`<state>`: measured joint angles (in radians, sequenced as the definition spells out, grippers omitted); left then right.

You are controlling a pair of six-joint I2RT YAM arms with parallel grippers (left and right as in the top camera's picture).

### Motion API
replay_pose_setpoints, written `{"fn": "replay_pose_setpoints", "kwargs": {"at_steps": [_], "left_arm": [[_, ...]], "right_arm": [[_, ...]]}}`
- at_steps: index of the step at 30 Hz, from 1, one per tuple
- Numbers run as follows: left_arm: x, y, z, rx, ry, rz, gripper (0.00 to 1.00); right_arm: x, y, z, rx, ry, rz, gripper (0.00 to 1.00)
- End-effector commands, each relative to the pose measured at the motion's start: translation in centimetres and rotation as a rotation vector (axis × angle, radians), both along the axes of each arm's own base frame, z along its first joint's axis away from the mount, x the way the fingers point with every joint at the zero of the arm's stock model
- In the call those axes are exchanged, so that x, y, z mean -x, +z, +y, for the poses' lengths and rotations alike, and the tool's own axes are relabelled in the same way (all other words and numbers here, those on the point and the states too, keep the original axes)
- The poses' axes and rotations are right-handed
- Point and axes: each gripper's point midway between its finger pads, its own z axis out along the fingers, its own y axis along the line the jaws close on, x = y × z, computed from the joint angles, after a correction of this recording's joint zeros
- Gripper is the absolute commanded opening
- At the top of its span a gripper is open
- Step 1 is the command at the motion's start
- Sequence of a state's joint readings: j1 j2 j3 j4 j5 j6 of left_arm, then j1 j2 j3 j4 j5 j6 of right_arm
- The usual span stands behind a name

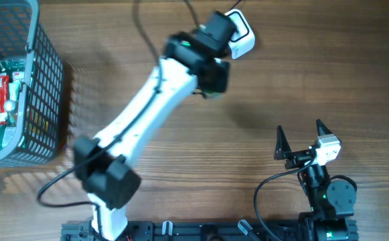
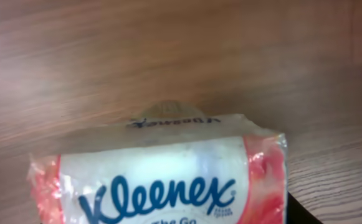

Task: Scan the item barcode
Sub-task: 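Carry the Kleenex pack past the scanner and set it on the table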

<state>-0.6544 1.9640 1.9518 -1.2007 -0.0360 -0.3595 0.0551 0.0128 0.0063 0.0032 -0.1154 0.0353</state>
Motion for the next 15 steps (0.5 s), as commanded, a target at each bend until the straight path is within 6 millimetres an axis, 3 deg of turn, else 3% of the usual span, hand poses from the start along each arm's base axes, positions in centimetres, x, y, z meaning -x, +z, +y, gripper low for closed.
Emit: {"fn": "replay_pose_setpoints", "kwargs": {"at_steps": [1,7,15], "left_arm": [[0.5,-1.4,-2.9,-0.008,-0.035,-0.01,0.33],[1.9,-4.1,-5.7,-0.028,-0.077,0.024,0.33],[1.3,-5.8,-6.3,-0.037,-0.078,0.033,0.33]], "right_arm": [[0.0,0.2,-0.1,0.008,-0.003,-0.012,1.0],[0.0,0.2,-0.1,0.008,-0.003,-0.012,1.0],[0.0,0.2,-0.1,0.008,-0.003,-0.011,1.0]]}}
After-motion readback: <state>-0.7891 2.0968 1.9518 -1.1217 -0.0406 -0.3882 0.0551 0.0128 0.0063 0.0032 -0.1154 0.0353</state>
